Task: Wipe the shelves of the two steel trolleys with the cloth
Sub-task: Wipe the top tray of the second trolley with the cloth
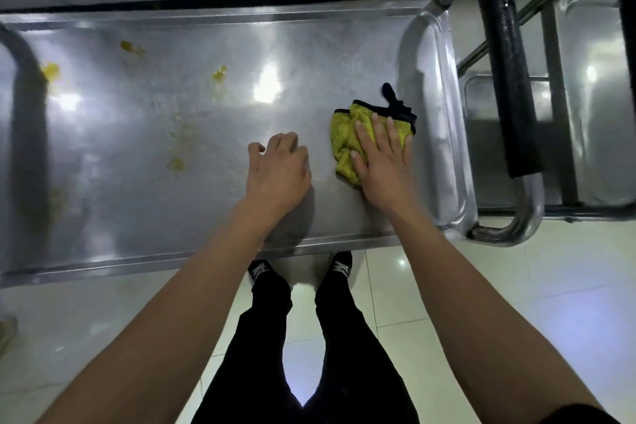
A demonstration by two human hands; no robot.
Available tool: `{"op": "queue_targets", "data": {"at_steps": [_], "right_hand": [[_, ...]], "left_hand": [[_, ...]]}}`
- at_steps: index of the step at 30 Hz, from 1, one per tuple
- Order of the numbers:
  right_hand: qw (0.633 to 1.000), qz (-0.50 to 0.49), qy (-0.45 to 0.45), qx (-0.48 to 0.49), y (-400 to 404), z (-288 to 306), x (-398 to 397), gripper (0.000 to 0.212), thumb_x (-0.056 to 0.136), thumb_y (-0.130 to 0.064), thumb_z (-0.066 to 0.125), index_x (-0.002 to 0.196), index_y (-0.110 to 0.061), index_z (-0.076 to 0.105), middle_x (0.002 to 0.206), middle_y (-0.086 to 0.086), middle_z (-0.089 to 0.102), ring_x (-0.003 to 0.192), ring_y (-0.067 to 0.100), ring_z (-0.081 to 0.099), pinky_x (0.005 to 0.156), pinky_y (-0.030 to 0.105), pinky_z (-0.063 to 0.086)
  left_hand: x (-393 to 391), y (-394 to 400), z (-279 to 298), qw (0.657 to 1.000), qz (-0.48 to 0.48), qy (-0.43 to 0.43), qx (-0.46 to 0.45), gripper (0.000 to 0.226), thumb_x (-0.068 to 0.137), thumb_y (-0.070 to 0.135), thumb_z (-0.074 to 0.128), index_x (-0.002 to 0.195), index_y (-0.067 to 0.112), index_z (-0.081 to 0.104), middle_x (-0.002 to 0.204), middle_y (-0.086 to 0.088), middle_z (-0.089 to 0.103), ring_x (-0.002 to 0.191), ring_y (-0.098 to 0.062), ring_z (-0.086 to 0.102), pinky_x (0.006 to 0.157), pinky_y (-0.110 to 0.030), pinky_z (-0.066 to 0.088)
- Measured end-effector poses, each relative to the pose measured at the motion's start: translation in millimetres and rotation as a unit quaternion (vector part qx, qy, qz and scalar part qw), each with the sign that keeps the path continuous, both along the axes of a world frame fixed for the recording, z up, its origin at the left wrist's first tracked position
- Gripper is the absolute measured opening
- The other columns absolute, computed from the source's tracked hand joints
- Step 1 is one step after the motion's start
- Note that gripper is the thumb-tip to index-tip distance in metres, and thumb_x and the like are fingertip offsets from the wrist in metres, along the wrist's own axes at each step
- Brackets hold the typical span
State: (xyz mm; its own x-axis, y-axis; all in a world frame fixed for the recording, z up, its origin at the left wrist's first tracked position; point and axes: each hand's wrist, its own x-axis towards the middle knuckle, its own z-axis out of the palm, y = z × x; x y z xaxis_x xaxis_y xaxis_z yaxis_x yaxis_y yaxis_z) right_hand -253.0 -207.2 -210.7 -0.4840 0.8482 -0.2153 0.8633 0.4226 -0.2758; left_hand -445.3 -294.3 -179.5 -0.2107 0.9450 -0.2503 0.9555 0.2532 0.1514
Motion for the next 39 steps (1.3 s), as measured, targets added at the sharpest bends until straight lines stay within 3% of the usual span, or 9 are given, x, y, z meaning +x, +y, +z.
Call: {"op": "queue_targets", "data": {"at_steps": [7, 15, 21, 27, 39], "right_hand": [[0.997, -0.063, -0.041, 0.035, 42.9, 1.2, 101.8, 0.055, 0.106, -0.045, 0.033, 0.158, -0.027, 0.027, 0.168, 0.001, 0.012, 0.155, 0.025, 0.002, 0.123, 0.055, 0.0], [0.996, -0.06, -0.051, 0.035, 42.0, -2.6, 114.5, 0.055, 0.105, -0.042, 0.033, 0.158, -0.03, 0.024, 0.168, 0.003, 0.01, 0.155, 0.026, 0.0, 0.122, 0.059, -0.003], [0.999, -0.027, -0.023, 0.022, -17.2, -7.6, 55.7, 0.055, 0.105, -0.042, 0.032, 0.158, -0.03, 0.024, 0.168, 0.005, 0.013, 0.155, 0.028, 0.003, 0.121, 0.062, 0.002], [0.999, -0.024, -0.034, 0.027, -48.3, -13.6, 8.4, 0.056, 0.104, -0.044, 0.03, 0.158, -0.031, 0.023, 0.168, 0.005, 0.013, 0.155, 0.029, 0.002, 0.122, 0.059, -0.003], [0.995, 0.092, -0.029, -0.003, -130.3, 1.5, -122.2, 0.056, 0.107, -0.041, 0.032, 0.16, -0.028, 0.019, 0.169, 0.003, 0.003, 0.155, 0.027, -0.006, 0.122, 0.057, -0.007]], "left_hand": [[34.0, 10.7, 2.0, 0.998, 0.041, 0.036, -0.023, 0.03, 0.093, 0.029, 0.049, 0.111, 0.015, 0.069, 0.136, -0.005, 0.048, 0.121, -0.025, 0.048, 0.092, -0.046, 0.032], [39.3, 13.8, -0.4, 0.999, 0.023, 0.013, -0.021, 0.033, 0.087, 0.016, 0.055, 0.116, 0.021, 0.07, 0.143, -0.002, 0.047, 0.122, -0.025, 0.05, 0.091, -0.045, 0.027], [19.5, 4.1, -2.0, 0.999, -0.026, 0.001, -0.029, 0.04, 0.093, 0.02, 0.05, 0.132, 0.024, 0.059, 0.152, -0.002, 0.04, 0.133, -0.025, 0.043, 0.095, -0.047, 0.028], [-11.1, -41.3, 7.2, 0.999, -0.012, -0.021, 0.043, 0.034, 0.098, 0.026, 0.046, 0.127, 0.021, 0.064, 0.147, -0.002, 0.051, 0.145, -0.021, 0.032, 0.103, -0.049, 0.027], [-76.8, -111.9, 3.5, 0.999, 0.033, 0.001, 0.034, 0.033, 0.094, 0.024, 0.05, 0.123, 0.019, 0.066, 0.141, 0.0, 0.055, 0.142, -0.022, 0.035, 0.103, -0.047, 0.027]]}}
